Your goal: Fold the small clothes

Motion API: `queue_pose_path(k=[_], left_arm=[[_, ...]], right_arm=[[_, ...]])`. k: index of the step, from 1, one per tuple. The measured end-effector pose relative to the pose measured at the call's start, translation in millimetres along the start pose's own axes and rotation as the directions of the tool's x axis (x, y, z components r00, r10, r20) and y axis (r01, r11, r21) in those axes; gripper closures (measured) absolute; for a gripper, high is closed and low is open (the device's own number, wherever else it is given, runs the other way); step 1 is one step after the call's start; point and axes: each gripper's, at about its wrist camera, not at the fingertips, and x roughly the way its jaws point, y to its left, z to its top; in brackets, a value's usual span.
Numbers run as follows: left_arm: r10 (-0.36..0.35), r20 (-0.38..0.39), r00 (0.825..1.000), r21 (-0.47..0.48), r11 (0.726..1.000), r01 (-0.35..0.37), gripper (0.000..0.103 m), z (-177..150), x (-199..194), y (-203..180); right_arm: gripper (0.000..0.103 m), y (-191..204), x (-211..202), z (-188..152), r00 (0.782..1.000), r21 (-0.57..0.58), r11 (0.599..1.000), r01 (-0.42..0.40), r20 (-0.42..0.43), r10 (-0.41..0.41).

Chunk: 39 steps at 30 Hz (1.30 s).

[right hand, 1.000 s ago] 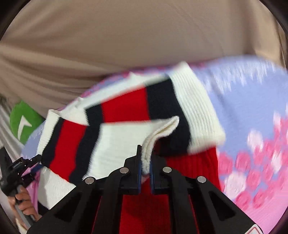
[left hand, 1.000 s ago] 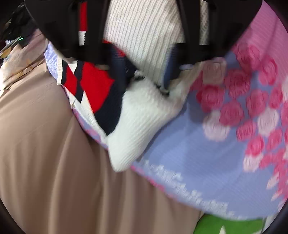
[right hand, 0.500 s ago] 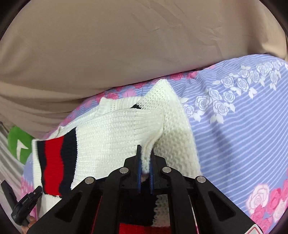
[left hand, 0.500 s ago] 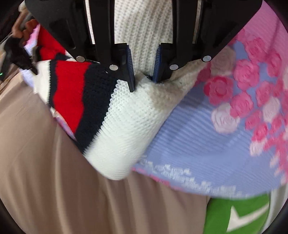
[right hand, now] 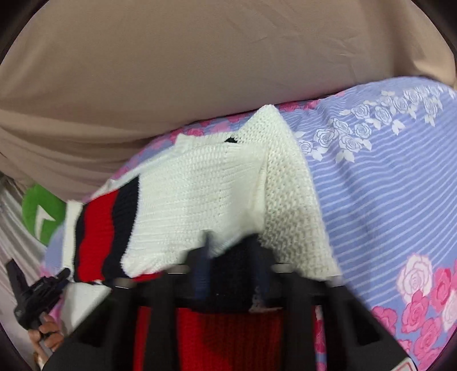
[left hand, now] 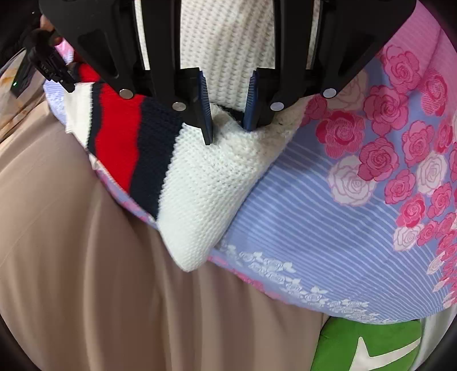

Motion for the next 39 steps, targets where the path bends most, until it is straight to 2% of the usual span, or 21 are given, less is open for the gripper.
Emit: queue_pose_path(k=[2,4,5,7,9,12,14,16,17,20,23,26,29,32,34,35,36,39], left_arm=[[0.013,0.008,1.0,0.019,1.0,-0.013,0.084,-0.6,-2.1,-2.1],[0.029,0.015,0.999,0.032,0.999,-0.03,0.086,-0.6,-3.0,-3.9],[0.034,0.018,0.999,0.04,0.999,-0.035,0.087,-1.8,-2.6,-3.7],[0.048,0.03,0.998,0.069,0.996,-0.05,0.087,-5.0,-1.8,-6.2],[0.062,0.037,0.997,0.089,0.994,-0.065,0.087,-7.4,0.1,-12.6],[0.085,0.045,0.995,0.116,0.989,-0.089,0.086,-10.0,1.6,-19.3],[0.081,0.045,0.996,0.109,0.99,-0.086,0.086,-10.3,0.7,-18.8],[0.081,0.049,0.996,0.107,0.991,-0.086,0.086,-11.4,0.8,-22.4],[0.085,0.05,0.995,0.11,0.99,-0.09,0.086,-11.6,0.5,-23.3],[0.102,0.055,0.993,0.122,0.987,-0.108,0.085,-12.2,0.9,-28.1],[0.099,0.054,0.994,0.121,0.987,-0.105,0.085,-12.8,-0.5,-29.1],[0.093,0.054,0.994,0.116,0.988,-0.099,0.085,-12.0,0.9,-25.6],[0.091,0.054,0.994,0.116,0.988,-0.097,0.085,-11.9,0.9,-24.6],[0.091,0.054,0.994,0.116,0.989,-0.097,0.085,-12.1,1.3,-25.1],[0.091,0.054,0.994,0.118,0.988,-0.097,0.085,-12.7,1.6,-26.2],[0.09,0.053,0.995,0.119,0.988,-0.095,0.085,-12.7,1.9,-26.0],[0.087,0.052,0.995,0.119,0.989,-0.092,0.085,-12.0,2.3,-23.8],[0.072,0.051,0.996,0.11,0.991,-0.077,0.085,-12.0,2.1,-21.7]], right_arm=[[0.098,8.0,-15.9,5.0,0.997,-0.003,0.999,-0.039,0.068,0.039],[0.098,9.0,-41.5,7.8,0.984,0.003,0.995,-0.097,0.15,0.096],[0.098,6.6,-46.4,6.2,0.981,0.009,0.994,-0.106,0.164,0.103],[0.098,-1.8,-38.0,-0.5,0.988,0.017,0.998,-0.067,0.141,0.064],[0.1,-17.4,-3.6,-10.8,0.999,0.036,0.999,0.021,0.03,-0.022],[0.099,-25.5,-3.9,-10.6,0.999,0.087,0.996,-0.022,0.026,0.02],[0.098,-23.2,-17.2,-8.5,0.999,0.1,0.995,0.031,0.036,-0.034],[0.087,-17.5,-37.0,-8.5,0.991,0.103,0.991,0.084,0.097,-0.094],[0.086,-13.1,-44.1,-9.9,0.989,0.097,0.992,0.078,0.118,-0.09],[0.086,31.5,-50.2,-10.4,0.994,-0.027,1.0,-0.012,0.112,0.015],[0.087,106.2,-29.5,-14.7,0.995,-0.228,0.971,-0.071,0.048,0.084],[0.091,168.5,3.1,-22.0,0.995,-0.361,0.928,-0.091,-0.004,0.096],[0.092,219.0,48.1,-20.5,0.993,-0.431,0.895,-0.114,-0.065,0.095],[0.094,246.3,87.2,-15.4,0.992,-0.457,0.883,-0.105,-0.106,0.063],[0.094,257.8,113.0,-8.8,0.994,-0.467,0.883,-0.059,-0.104,0.012],[0.101,258.8,126.4,-3.2,0.995,-0.454,0.89,-0.043,-0.104,-0.005],[0.103,258.6,133.2,2.7,0.995,-0.436,0.898,-0.056,-0.095,0.016],[0.103,249.9,128.4,20.5,0.997,-0.35,0.935,-0.059,-0.069,0.037]])
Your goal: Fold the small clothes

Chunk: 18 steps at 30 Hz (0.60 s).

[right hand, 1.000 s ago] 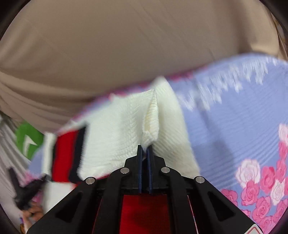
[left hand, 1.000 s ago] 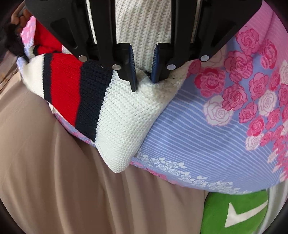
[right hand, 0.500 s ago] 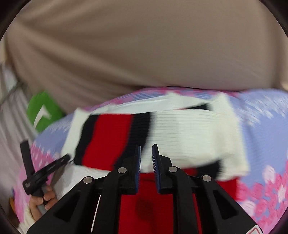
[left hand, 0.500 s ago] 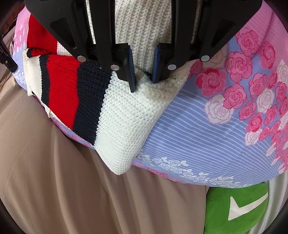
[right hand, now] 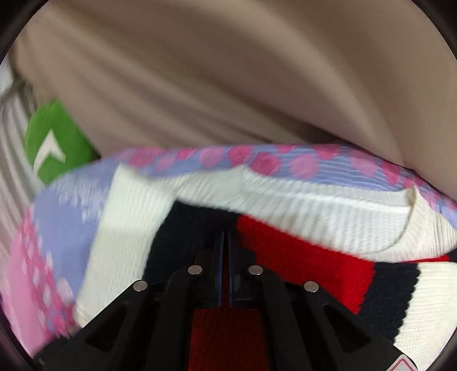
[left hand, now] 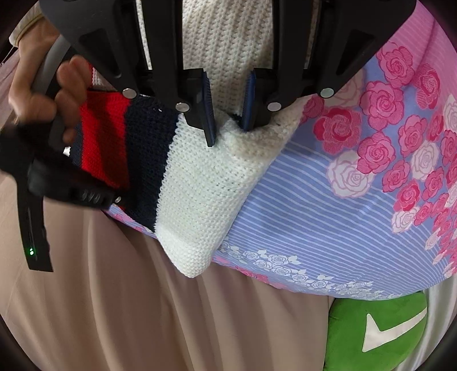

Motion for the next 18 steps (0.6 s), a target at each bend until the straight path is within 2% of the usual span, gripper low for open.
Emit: queue_pose_path(k=[3,7,9,11,12,14,16,18], left_arm=[[-0.012,0.0,1.0,-0.01,1.0,0.012,0.085,-0.3,0.0,2.0],[-0.006,0.0,1.0,-0.002,1.0,0.006,0.085,-0.4,0.8,2.0],[-0.002,-0.001,1.0,0.004,1.0,0.002,0.085,-0.5,1.4,2.6],[0.007,0.0,1.0,0.011,1.0,-0.007,0.085,-0.7,1.7,0.4],[0.008,0.0,1.0,0.013,1.0,-0.008,0.085,-0.4,2.1,-0.4],[0.002,0.0,1.0,0.007,1.0,-0.002,0.084,-0.4,2.1,0.6],[-0.011,0.001,1.0,-0.006,1.0,0.011,0.084,-0.1,1.6,3.2],[-0.027,0.002,1.0,-0.014,1.0,0.027,0.084,-0.7,-0.3,7.1]], right_arm=[[0.101,-21.2,-36.8,-8.5,0.998,0.027,1.0,0.001,0.056,-0.003],[0.101,-84.1,-97.2,-55.1,0.995,0.052,0.998,0.039,0.092,-0.044],[0.101,-127.6,-117.3,-86.3,0.99,0.091,0.99,0.11,0.074,-0.117],[0.101,-169.6,-124.3,-112.9,0.972,0.125,0.965,0.229,0.029,-0.235],[0.103,-188.0,-127.5,-122.1,0.966,0.159,0.954,0.253,0.015,-0.259],[0.103,-219.5,-147.2,-138.9,0.979,0.263,0.946,0.189,0.026,-0.202],[0.103,-229.5,-172.7,-149.5,0.981,0.309,0.939,0.152,0.067,-0.181],[0.089,-223.9,-201.4,-162.1,0.965,0.284,0.935,0.211,0.091,-0.246]])
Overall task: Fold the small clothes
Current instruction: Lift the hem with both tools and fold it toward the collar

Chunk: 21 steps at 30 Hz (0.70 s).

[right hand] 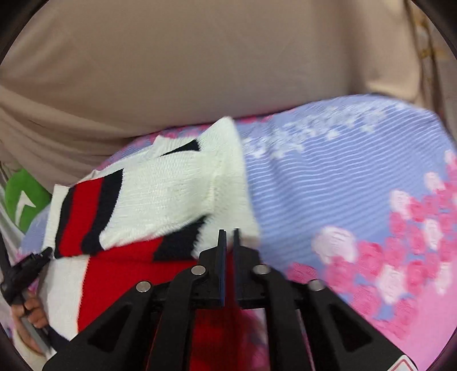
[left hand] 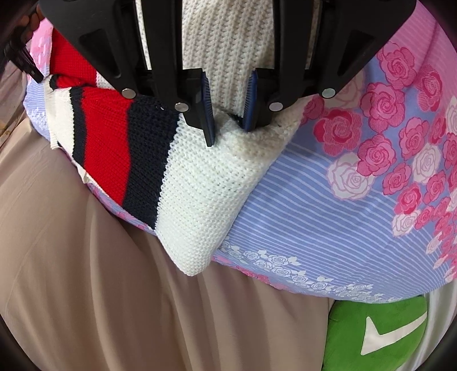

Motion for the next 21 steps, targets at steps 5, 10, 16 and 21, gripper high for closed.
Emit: queue_pose_path(k=[5,10,16,21], left_arm=[[0.024,-0.011,1.0,0.05,0.998,-0.023,0.076,-12.8,-26.1,4.1],[-0.001,-0.051,0.999,0.075,0.997,0.005,0.05,-41.7,-81.1,26.9],[-0.085,-0.124,0.989,0.057,0.994,0.093,0.027,-91.2,-153.0,62.3],[-0.121,-0.2,0.972,0.062,0.989,0.135,0.027,-142.9,-179.5,72.9]], right_arm=[[0.081,-12.1,-58.2,-41.9,1.0,-0.065,0.998,-0.02,-0.015,0.019],[0.052,-32.6,-107.3,-106.3,0.995,-0.065,0.995,-0.082,-0.067,0.078],[0.047,-39.9,-133.6,-185.3,0.963,0.027,0.977,-0.211,-0.163,0.213],[0.039,-31.3,-154.5,-217.6,0.946,0.087,0.954,-0.286,-0.134,0.296]])
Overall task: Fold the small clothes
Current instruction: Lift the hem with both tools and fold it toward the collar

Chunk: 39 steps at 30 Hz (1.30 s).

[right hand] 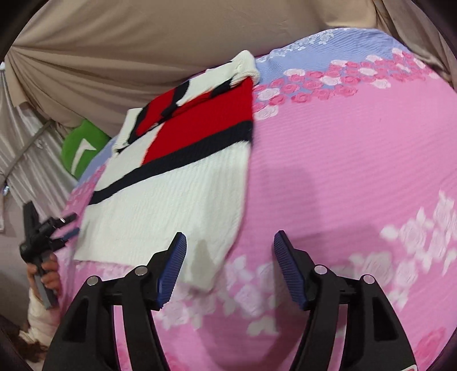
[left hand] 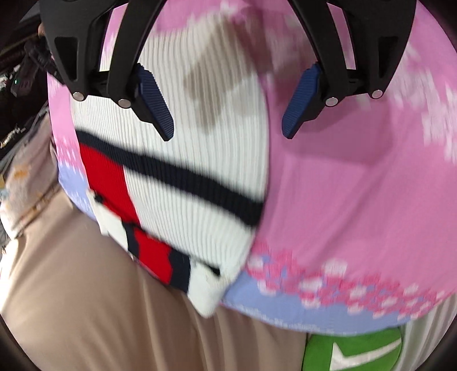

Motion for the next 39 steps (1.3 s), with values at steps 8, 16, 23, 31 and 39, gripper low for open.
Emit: queue_pose_path(k=[8,16,23,31,39], left_arm=[[-0.06,0.06,0.996,-0.004,0.998,0.06,0.031,-21.0,1.3,-8.9],[-0.138,0.025,0.99,-0.045,0.989,0.139,0.096,-17.9,6.6,-11.0],[-0.222,0.141,0.965,0.04,0.975,0.218,0.097,-29.2,-61.8,-24.4],[-0.368,0.26,0.893,0.193,0.926,0.325,0.097,-70.1,-158.9,-40.1],[-0.5,0.414,0.761,0.319,0.862,0.394,0.097,-92.5,-258.2,-47.8]], right_arm=[[0.039,26.9,18.8,-5.1,0.998,0.047,0.996,-0.07,0.001,0.07],[0.09,37.1,26.9,-1.2,0.996,0.105,0.992,-0.073,0.056,0.067],[0.095,56.9,-42.5,-15.7,0.95,-0.008,0.991,-0.136,0.284,0.132],[0.095,72.6,-138.8,-60.2,0.8,-0.229,0.943,-0.242,0.502,0.328],[0.096,92.7,-231.3,-87.0,0.614,-0.409,0.852,-0.327,0.593,0.521]])
